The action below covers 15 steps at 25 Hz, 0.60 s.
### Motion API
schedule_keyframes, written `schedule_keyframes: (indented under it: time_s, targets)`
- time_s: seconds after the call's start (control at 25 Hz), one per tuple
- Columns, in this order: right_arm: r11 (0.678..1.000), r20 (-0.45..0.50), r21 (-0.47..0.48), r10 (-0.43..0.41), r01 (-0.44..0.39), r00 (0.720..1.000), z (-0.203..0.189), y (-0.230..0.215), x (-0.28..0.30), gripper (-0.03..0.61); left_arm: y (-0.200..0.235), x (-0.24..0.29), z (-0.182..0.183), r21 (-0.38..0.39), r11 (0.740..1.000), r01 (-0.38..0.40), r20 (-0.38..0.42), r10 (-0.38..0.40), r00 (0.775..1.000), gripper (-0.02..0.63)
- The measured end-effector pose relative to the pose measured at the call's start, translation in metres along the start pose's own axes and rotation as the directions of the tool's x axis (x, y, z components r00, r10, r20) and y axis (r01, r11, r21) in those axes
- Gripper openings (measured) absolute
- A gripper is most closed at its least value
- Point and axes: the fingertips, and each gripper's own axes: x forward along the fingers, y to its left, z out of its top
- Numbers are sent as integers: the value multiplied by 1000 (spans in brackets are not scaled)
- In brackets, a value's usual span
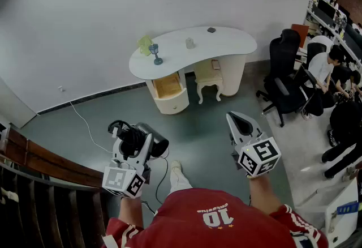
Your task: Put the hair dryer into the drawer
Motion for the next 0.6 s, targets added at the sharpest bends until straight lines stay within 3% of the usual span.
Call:
schedule_keyframes:
  time_s: [0.6]
  targets:
    - [999, 19, 5, 32, -32, 999, -4, 13, 6, 3, 5, -14, -3, 16, 1000, -21, -18, 22, 1000, 259]
